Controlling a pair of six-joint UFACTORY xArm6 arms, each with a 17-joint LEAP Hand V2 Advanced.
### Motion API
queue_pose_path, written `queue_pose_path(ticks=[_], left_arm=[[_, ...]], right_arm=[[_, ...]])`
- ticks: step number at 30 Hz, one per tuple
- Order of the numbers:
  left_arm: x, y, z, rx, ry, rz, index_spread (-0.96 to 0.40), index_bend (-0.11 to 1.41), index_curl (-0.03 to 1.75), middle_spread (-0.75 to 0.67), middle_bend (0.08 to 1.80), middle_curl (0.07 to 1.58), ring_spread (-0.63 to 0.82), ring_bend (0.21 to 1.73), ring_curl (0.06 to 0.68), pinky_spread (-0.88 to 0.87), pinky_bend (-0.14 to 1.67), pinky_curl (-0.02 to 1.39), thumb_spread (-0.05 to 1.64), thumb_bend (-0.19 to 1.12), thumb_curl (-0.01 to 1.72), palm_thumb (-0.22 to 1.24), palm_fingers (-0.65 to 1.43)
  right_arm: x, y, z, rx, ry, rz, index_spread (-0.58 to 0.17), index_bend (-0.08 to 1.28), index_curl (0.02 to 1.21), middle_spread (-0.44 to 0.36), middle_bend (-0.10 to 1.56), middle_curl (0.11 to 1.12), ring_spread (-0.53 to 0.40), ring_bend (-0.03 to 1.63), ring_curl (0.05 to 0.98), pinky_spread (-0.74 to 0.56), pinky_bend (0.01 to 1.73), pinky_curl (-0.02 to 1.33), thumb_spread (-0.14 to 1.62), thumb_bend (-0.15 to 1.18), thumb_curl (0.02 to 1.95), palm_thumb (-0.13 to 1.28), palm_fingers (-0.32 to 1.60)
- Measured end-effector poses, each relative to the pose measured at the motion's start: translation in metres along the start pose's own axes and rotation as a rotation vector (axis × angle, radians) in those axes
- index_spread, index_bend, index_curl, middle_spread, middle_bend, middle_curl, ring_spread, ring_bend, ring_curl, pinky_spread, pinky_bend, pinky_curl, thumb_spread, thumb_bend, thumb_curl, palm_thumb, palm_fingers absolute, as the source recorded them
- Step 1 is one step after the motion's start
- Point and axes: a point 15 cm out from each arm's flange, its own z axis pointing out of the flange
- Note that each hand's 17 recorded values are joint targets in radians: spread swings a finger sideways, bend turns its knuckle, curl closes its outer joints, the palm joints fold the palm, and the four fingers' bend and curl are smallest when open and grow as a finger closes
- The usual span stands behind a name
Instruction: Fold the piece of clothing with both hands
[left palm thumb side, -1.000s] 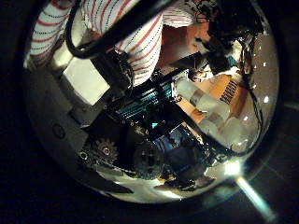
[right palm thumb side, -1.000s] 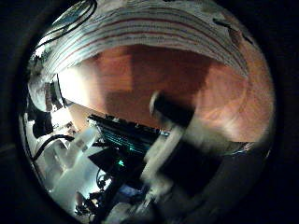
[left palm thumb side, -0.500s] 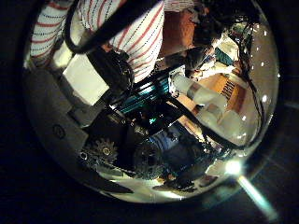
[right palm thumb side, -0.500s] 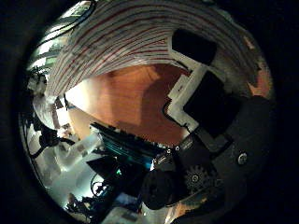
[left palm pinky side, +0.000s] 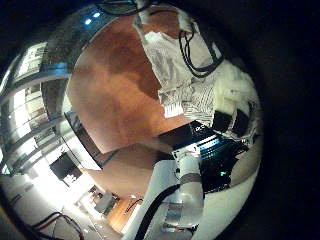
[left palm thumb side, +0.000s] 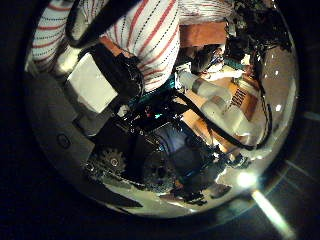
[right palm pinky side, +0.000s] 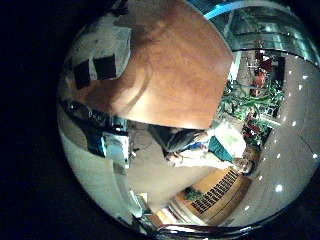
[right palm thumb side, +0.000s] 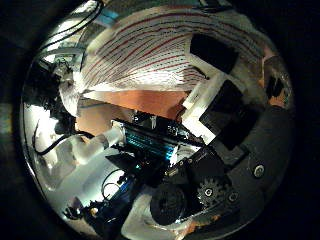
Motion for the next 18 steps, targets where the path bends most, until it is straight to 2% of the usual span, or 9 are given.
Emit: queue_pose_path(ticks=[4,11,18], left_arm=[[-0.013,-0.025,0.005,-0.003,0.013,-0.018,-0.56,0.17,1.47,-0.65,0.84,1.24,-0.45,1.46,0.521,-0.58,1.32,0.66,1.25,-0.01,0.61,0.82,0.81],[-0.032,-0.093,0.021,0.038,0.003,-0.024,-0.53,0.18,1.49,-0.65,0.86,1.23,-0.45,1.43,0.516,-0.58,1.25,0.65,1.24,-0.01,0.6,0.8,0.75],[-0.046,-0.153,0.037,0.004,-0.006,-0.031,-0.5,0.21,1.47,-0.63,0.9,1.18,-0.46,1.3,0.49,-0.58,1.08,0.64,1.18,-0.03,0.55,0.67,0.58]], right_arm=[[-0.001,-0.031,0.012,-0.049,-0.007,-0.009,-0.37,0.96,0.99,-0.193,1.22,0.92,-0.218,1.41,0.705,-0.2,1.42,0.7,1.26,0.05,0.59,0.95,0.98],[-0.001,-0.093,0.054,-0.16,-0.064,0.001,-0.371,0.97,1.02,-0.191,1.23,0.93,-0.219,1.42,0.721,-0.19,1.4,0.74,1.27,0.02,0.61,0.96,0.95],[0.004,-0.138,0.09,-0.252,-0.079,0.005,-0.374,0.97,1.05,-0.19,1.24,0.94,-0.222,1.42,0.735,-0.19,1.38,0.78,1.27,0.0,0.63,0.97,0.94]])
